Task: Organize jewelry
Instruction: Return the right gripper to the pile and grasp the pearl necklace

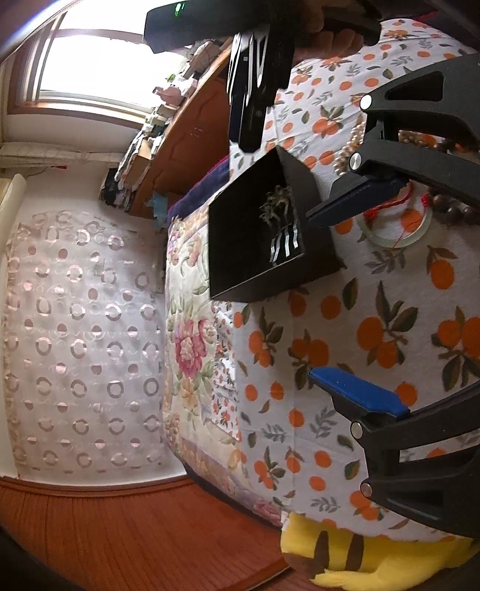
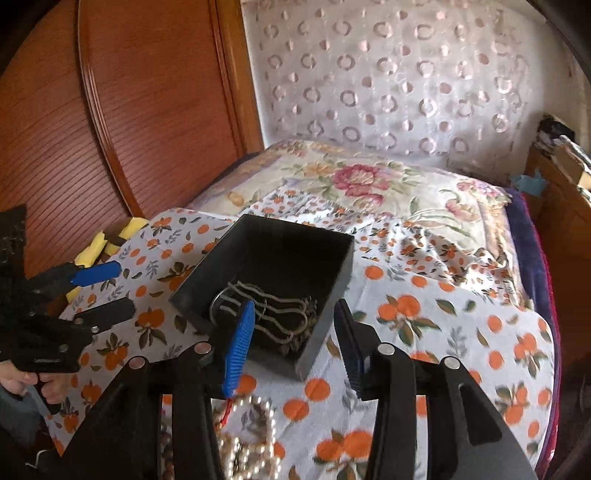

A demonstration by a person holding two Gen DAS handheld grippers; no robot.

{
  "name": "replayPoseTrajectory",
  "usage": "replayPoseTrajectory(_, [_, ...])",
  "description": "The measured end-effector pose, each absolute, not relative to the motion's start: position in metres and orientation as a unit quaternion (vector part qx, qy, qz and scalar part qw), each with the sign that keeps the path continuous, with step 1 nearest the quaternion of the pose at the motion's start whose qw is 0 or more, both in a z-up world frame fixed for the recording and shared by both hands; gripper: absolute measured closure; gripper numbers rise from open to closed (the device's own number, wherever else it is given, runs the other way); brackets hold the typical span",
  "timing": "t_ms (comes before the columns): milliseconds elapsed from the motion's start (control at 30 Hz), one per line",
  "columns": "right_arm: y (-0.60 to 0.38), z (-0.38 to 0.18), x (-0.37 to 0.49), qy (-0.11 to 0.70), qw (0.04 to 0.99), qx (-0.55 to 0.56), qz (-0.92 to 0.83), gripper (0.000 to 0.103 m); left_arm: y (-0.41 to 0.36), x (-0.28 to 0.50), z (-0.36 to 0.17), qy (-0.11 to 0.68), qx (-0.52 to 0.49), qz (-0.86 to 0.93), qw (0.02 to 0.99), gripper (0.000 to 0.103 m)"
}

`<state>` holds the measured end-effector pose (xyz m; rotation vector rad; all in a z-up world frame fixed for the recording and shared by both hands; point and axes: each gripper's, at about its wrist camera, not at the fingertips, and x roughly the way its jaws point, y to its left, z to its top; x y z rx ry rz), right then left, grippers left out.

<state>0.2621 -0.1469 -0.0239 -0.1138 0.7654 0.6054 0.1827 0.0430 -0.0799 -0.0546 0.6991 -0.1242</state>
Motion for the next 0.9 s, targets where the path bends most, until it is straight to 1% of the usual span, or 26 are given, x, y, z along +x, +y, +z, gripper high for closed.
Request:
replayPoseTrajectory(233, [-0.165, -0.043, 0.219, 0.370, 0.885, -0.052, 0.276, 0.056, 0.027, 0.175, -0.094, 0.359, -0.017, -0.076, 0.930, 0.018])
replayPoseTrajectory(467, [-0.179, -0.060, 0.192, 0.388, 0.881, -0.036, 0.268, 0.056, 0.005, 0.175, -0.107, 0.391, 0.003, -0.109, 0.914, 0.018])
replayPoseTrajectory(700, [-0.185, -0.077, 0.169, 0.397, 0.879, -0.064, 0.255, 0.056, -0.011, 0.176, -0.117, 0.414, 0.026, -0.128, 0.901, 0.018])
replayPoseTrajectory(900, [-0.188, -0.081, 0.155, 0.399, 0.877, -0.065, 0.258, 0.056, -0.022, 0.180, -0.123, 0.428, 0.048, -0.139, 0.892, 0.018])
